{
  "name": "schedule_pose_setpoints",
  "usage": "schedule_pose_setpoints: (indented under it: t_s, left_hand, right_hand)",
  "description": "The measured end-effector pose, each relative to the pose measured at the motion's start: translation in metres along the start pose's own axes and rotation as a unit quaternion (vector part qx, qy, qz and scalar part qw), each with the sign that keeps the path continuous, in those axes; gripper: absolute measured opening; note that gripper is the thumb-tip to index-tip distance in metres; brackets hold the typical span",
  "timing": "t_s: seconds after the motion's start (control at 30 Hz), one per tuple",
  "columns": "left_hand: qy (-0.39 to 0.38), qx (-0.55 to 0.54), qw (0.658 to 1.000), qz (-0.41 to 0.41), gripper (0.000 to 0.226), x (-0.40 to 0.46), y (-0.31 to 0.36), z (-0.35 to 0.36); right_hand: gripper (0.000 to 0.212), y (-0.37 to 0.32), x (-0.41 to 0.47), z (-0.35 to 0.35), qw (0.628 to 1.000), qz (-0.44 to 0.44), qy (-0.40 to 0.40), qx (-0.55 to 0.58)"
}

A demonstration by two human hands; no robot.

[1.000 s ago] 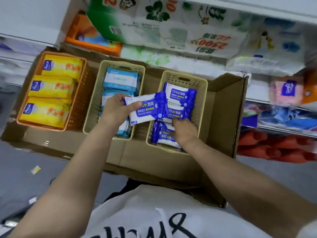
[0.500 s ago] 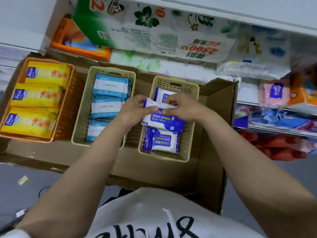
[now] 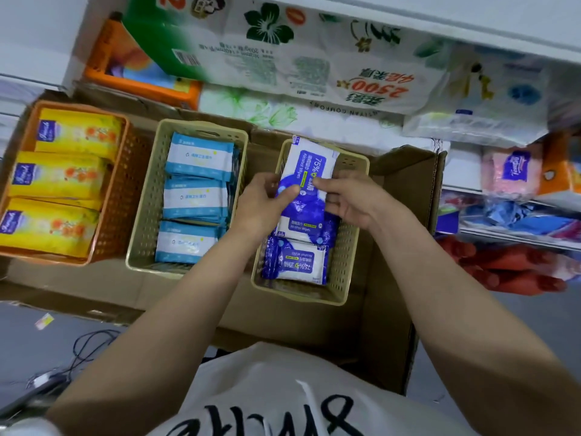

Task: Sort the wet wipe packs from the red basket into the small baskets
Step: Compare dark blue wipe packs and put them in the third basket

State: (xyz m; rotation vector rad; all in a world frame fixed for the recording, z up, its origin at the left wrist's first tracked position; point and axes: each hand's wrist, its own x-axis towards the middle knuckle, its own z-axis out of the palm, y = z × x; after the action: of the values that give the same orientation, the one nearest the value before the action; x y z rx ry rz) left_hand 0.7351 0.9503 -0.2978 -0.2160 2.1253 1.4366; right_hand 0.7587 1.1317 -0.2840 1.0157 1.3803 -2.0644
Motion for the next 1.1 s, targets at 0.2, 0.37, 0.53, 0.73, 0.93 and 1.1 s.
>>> schedule_pose_setpoints:
  t_s: [0.2,0.37,0.53,0.73,0.93,1.1]
  left_hand:
    - [-0.071,0.021,0.997,0.017,0.014,0.016,0.016,-0.017]
    - [-0.163,0.069,0.984,-0.022,0.018,0.028,0.032,-0.028]
    - [-0.15,0.077,0.985,-0.026,0.016,0.029,0.033,-0.026]
    - [-0.066,-0.18,0.978,-0.079,0.022,0.019,0.029,0.004]
    - [0.035,0.015,0.999,-0.017,0.022,0.024,0.007,0.007]
    - [0.025,0.077,0.996,-0.037,0.031,0.028,-0.017,0.002]
  right_hand:
    - [0.07,-0.005,-0.003,-0.01,0.897,-0.215,0.173,-0.347]
    - [0.036,-0.024,0.003,-0.018,0.883,-0.178,0.004,-0.435]
    - [0.029,-0.014,0.004,-0.017,0.933,-0.187,0.079,-0.298]
    - [0.035,-0.009,0.006,-0.011,0.99,-0.074,0.074,-0.093]
    - [0.015,-0.011,0.025,-0.022,0.936,-0.147,0.21,-0.243]
    - [0.035,-0.024,0.043,-0.037,0.822,-0.097,0.142,-0.543]
